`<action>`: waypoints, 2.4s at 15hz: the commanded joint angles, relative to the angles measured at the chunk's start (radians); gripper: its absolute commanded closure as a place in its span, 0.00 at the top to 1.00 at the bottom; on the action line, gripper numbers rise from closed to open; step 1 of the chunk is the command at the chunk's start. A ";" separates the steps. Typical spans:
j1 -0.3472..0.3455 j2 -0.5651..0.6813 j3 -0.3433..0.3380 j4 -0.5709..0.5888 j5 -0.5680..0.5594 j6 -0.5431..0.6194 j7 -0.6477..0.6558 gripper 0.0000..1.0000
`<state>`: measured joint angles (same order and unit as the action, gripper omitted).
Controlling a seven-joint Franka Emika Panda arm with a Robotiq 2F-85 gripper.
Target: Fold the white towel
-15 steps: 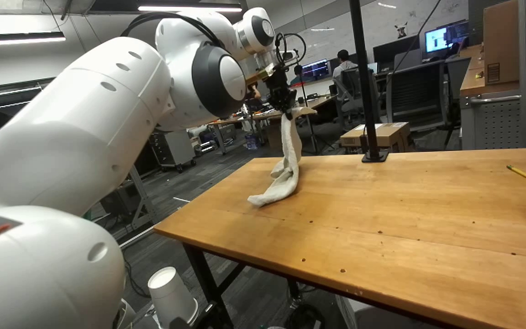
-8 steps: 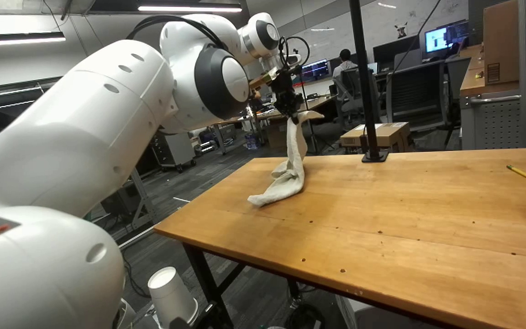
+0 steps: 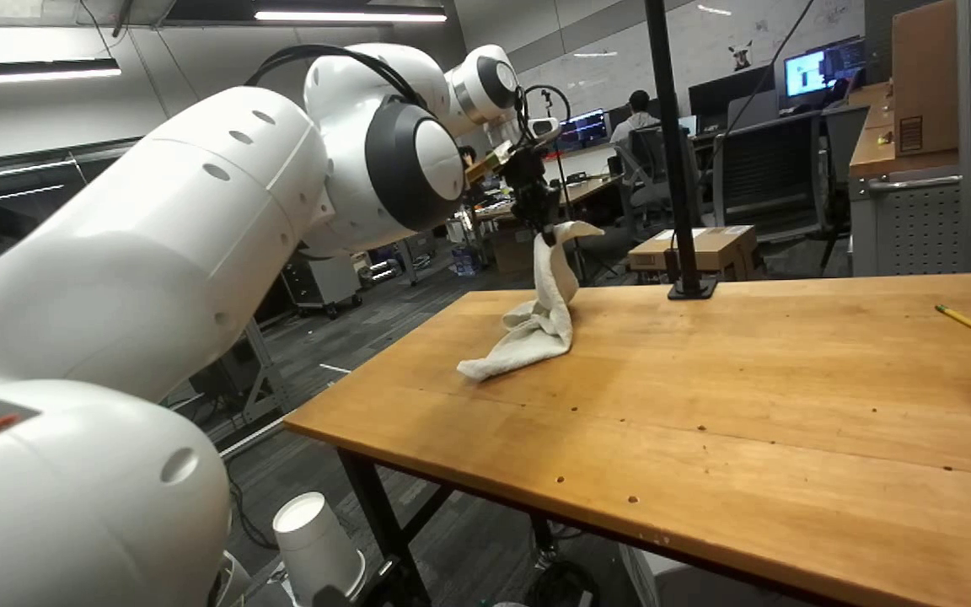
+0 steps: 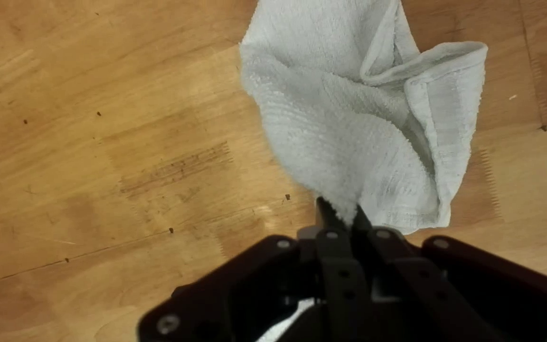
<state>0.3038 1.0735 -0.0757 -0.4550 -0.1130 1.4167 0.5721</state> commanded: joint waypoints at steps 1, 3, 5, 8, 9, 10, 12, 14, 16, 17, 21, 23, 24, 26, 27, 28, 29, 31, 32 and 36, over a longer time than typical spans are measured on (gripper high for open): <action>0.014 0.025 -0.007 0.023 -0.001 -0.026 0.052 0.02; 0.015 0.042 -0.002 0.027 0.008 -0.017 0.092 0.01; 0.016 0.061 0.001 0.032 0.015 0.001 0.146 0.01; 0.020 0.084 0.004 0.030 0.022 0.031 0.231 0.01; 0.021 0.092 0.005 0.031 0.023 0.042 0.257 0.01; 0.021 0.100 0.009 0.032 0.030 0.058 0.288 0.01; 0.022 0.117 0.016 0.032 0.042 0.085 0.347 0.01; 0.024 0.136 0.025 0.032 0.056 0.120 0.407 0.01; 0.026 0.153 0.032 0.030 0.068 0.154 0.458 0.01; 0.028 0.162 0.035 0.028 0.073 0.167 0.481 0.01; 0.031 0.196 0.051 0.024 0.088 0.206 0.545 0.01; 0.031 0.214 0.063 0.023 0.095 0.219 0.559 0.01; 0.031 0.223 0.068 0.023 0.100 0.229 0.566 0.01; 0.030 0.229 0.075 0.014 0.108 0.252 0.581 0.29; 0.029 0.228 0.076 0.012 0.110 0.256 0.587 0.31; 0.029 0.230 0.077 0.016 0.112 0.262 0.591 0.37; 0.030 0.231 0.076 0.017 0.110 0.268 0.594 0.44; 0.034 0.231 0.071 0.019 0.101 0.281 0.592 0.59; 0.037 0.230 0.068 0.019 0.095 0.283 0.587 0.68; 0.053 0.227 0.047 0.020 0.064 0.286 0.559 0.98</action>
<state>0.3404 1.2891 -0.0106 -0.4540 -0.0290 1.6844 1.1425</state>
